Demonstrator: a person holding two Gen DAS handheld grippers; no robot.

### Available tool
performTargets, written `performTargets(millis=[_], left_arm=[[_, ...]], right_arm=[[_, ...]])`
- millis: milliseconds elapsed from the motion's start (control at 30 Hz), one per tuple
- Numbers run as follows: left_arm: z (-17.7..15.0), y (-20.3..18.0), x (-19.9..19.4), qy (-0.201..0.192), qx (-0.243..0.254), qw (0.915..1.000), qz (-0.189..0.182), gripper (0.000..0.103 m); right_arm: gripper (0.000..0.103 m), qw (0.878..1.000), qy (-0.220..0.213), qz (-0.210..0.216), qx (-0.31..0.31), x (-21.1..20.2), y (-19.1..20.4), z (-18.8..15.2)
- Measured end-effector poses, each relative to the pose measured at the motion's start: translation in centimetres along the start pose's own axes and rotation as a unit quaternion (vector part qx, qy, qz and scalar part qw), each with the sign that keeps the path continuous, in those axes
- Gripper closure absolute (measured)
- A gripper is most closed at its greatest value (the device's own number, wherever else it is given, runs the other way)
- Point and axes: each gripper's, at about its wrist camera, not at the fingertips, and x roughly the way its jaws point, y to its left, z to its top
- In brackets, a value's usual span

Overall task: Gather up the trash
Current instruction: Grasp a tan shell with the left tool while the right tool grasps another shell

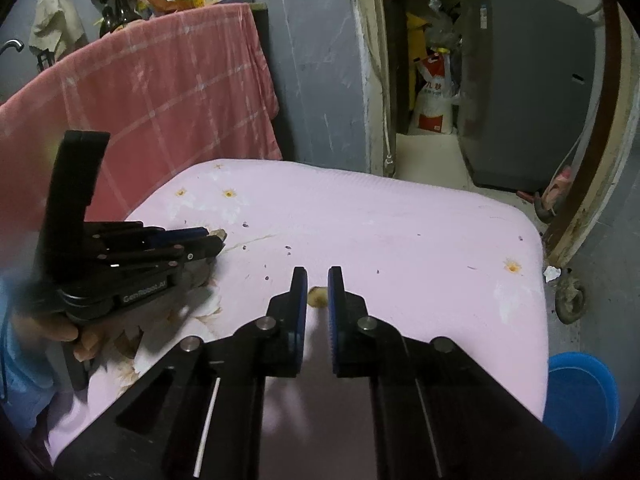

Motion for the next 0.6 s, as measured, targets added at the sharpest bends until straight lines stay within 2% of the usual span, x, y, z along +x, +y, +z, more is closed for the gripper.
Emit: performTargets(millis=[200, 467, 600], left_arm=[[-0.8, -0.1, -0.3, -0.003, -0.015, 0.9999, -0.004, 0.09], [-1.5, 0.7, -1.1, -0.01, -0.043, 0.999, -0.012, 0.09], [-1.6, 0.7, -1.3, -0.013, -0.05, 0.9985, -0.016, 0.09]], right_arm=[[0.094, 1.0, 0.021, -0.008, 0.001, 1.0, -0.2, -0.4], [0.074, 0.997, 0.071, -0.009, -0.013, 4.2, 0.3, 0.0], [0.073, 0.997, 0.078, -0.021, -0.017, 4.7, 0.4, 0.2]])
